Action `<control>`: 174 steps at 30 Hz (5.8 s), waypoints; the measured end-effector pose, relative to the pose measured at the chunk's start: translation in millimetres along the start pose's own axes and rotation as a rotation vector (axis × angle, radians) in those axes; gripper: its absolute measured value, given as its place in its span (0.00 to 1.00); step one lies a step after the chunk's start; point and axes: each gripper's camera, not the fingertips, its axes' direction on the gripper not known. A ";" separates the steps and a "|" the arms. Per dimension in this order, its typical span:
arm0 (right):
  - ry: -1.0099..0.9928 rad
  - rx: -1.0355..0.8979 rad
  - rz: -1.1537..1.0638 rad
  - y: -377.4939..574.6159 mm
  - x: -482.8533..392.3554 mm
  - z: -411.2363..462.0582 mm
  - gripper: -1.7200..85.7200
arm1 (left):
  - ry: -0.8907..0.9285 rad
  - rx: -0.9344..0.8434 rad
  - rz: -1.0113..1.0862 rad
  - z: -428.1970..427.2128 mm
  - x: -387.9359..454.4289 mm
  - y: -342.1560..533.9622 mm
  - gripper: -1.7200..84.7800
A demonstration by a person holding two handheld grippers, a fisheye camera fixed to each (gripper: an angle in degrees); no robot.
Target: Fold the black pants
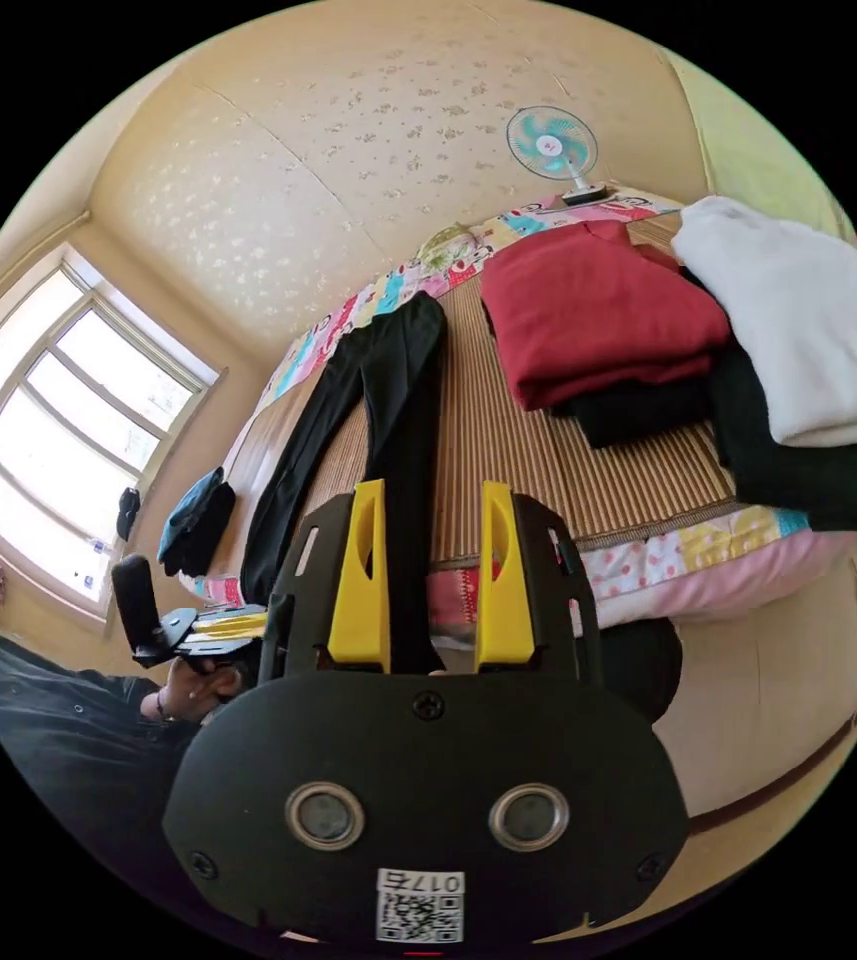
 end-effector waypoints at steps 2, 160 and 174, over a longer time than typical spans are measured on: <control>-0.050 -0.062 -0.019 -42.9 -9.2 34.2 0.18 | 0.002 0.033 -0.011 -18.2 5.2 5.2 0.04; -0.672 0.350 -0.736 -76.2 -167.1 -159.0 0.05 | 0.298 0.824 0.290 -351.1 13.1 37.7 0.06; -0.213 0.240 -0.639 -185.5 -127.9 -6.3 0.04 | -0.182 0.570 0.041 -270.4 -80.4 -81.7 0.06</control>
